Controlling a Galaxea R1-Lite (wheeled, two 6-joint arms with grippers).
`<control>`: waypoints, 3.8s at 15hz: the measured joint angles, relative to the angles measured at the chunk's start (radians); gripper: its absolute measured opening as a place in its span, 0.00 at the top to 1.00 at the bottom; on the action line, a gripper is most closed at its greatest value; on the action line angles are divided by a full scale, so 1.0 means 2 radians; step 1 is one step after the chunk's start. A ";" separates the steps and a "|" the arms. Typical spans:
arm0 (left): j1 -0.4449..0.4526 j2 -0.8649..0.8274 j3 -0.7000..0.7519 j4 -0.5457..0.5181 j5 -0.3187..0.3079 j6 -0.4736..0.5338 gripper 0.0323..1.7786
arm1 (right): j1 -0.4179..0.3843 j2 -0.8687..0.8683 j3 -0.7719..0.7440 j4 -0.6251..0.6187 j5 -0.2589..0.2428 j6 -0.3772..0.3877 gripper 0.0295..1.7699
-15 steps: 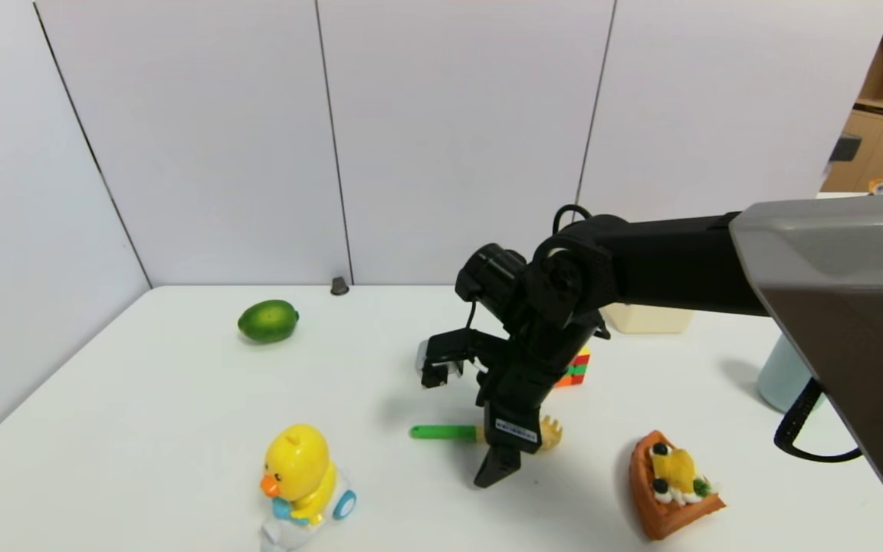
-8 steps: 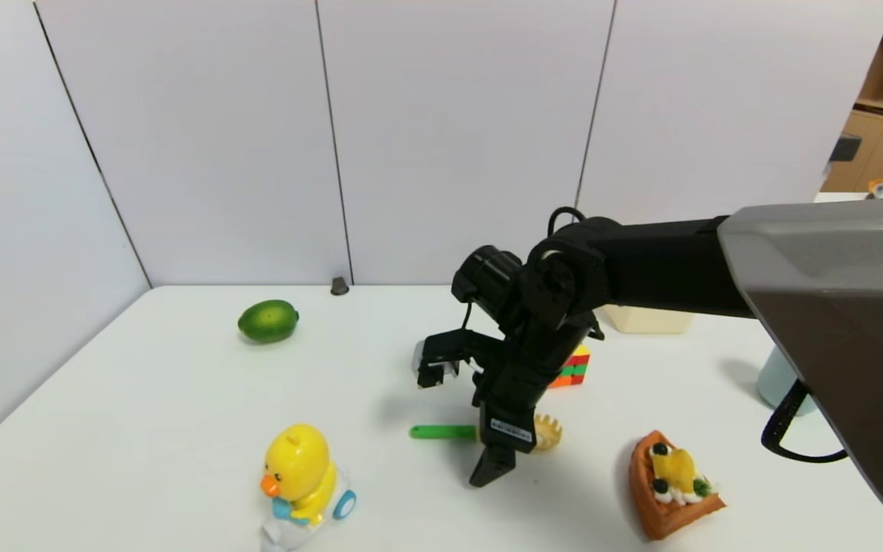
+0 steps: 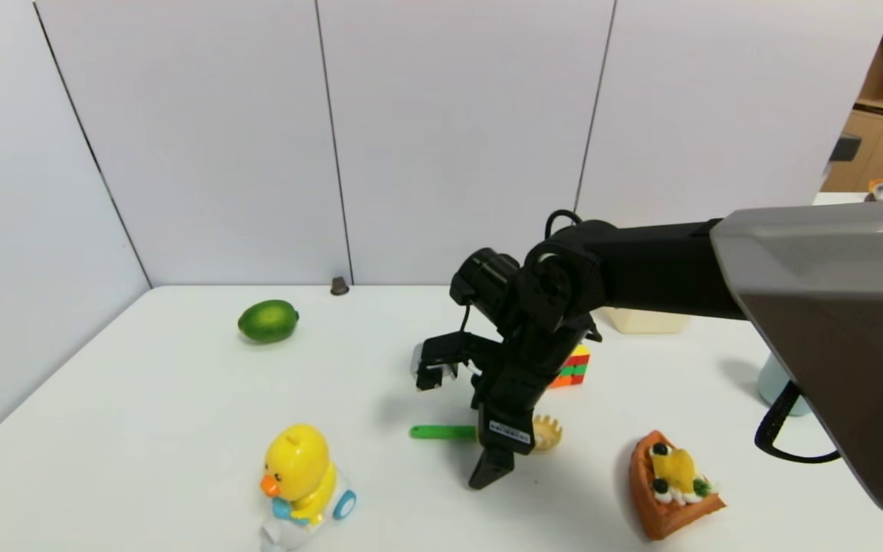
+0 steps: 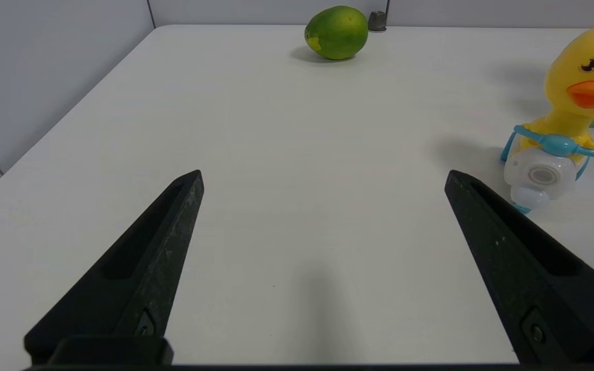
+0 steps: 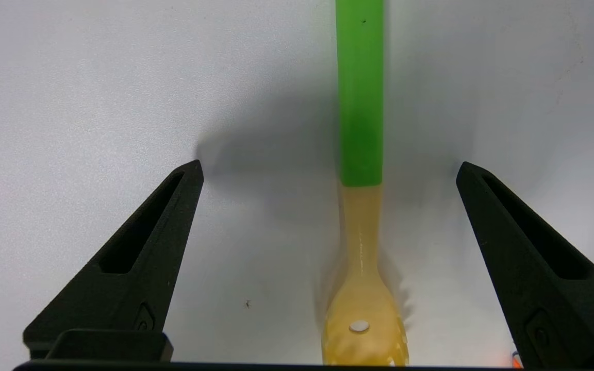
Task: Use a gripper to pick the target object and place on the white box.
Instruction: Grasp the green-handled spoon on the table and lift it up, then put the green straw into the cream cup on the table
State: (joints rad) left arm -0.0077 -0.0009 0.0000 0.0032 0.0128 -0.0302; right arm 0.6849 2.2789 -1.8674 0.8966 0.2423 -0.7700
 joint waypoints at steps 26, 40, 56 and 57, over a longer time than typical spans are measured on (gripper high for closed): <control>0.000 0.000 0.000 0.000 0.000 0.000 0.05 | -0.061 -0.121 -0.003 0.033 0.015 -0.001 0.93; 0.000 0.000 0.000 0.000 0.000 0.000 0.05 | -0.316 -0.127 -0.038 -0.273 0.101 0.010 0.93; 0.000 0.000 0.000 0.000 0.000 0.000 0.05 | -0.347 -0.011 -0.038 -0.353 0.099 0.034 0.93; 0.000 0.000 0.000 0.000 0.000 0.000 0.05 | -0.348 -0.007 -0.038 -0.353 0.099 0.032 0.93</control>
State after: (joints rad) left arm -0.0081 -0.0009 0.0000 0.0028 0.0128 -0.0298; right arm -0.0104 2.2653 -1.9434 0.1913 0.4402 -0.7051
